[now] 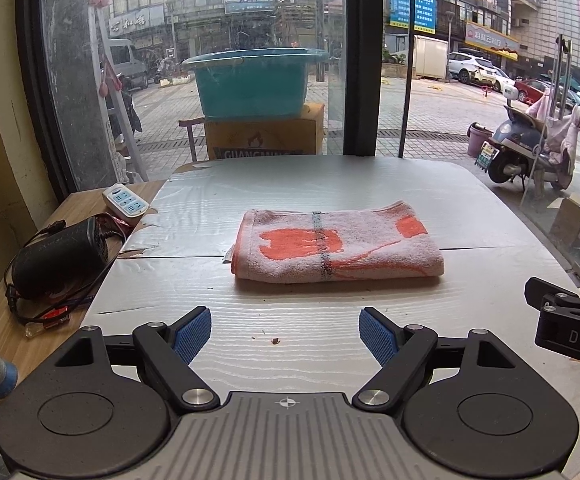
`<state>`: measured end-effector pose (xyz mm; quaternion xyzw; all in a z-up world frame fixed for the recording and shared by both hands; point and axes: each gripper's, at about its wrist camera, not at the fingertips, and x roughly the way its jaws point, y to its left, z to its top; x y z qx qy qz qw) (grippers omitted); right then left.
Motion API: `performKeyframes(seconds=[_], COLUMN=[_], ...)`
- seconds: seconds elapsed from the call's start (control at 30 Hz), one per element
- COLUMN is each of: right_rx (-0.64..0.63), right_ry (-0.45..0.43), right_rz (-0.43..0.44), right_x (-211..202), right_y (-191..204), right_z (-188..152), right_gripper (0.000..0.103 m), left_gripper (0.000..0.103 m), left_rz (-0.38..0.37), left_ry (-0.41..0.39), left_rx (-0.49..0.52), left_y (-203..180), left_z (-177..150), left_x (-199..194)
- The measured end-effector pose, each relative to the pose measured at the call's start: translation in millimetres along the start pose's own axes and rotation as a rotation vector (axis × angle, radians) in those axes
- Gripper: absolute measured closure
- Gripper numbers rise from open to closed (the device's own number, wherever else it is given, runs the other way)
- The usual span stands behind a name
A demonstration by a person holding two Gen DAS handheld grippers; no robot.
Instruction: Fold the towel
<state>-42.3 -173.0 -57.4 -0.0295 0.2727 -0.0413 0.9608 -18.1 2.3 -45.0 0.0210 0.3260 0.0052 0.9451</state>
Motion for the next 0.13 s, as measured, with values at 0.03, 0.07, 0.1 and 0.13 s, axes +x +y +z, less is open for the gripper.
performKeyframes(seconds=[0.03,0.07,0.1,0.13], right_rx=[0.000,0.001,0.001,0.002], right_ry=[0.001,0.002,0.003,0.004], right_rz=[0.000,0.001,0.002,0.003], right_x=[-0.1,-0.2,-0.4,-0.6], right_y=[0.0,-0.2,-0.5,-0.6], right_z=[-0.4,-0.8,-1.1,-1.4], right_gripper=[0.000,0.000,0.000,0.000], left_gripper=[0.020,0.020,0.020,0.020], left_rz=[-0.001,-0.002,0.006,0.014], left_ry=[-0.001,-0.002,-0.004,-0.008], left_rx=[0.002,0.005,0.011,0.018], left_y=[-0.5,-1.1,-2.5,-3.8], left_z=[-0.1,-0.1,-0.3,-0.5], left_x=[-0.3,-0.6,-1.0,-1.3])
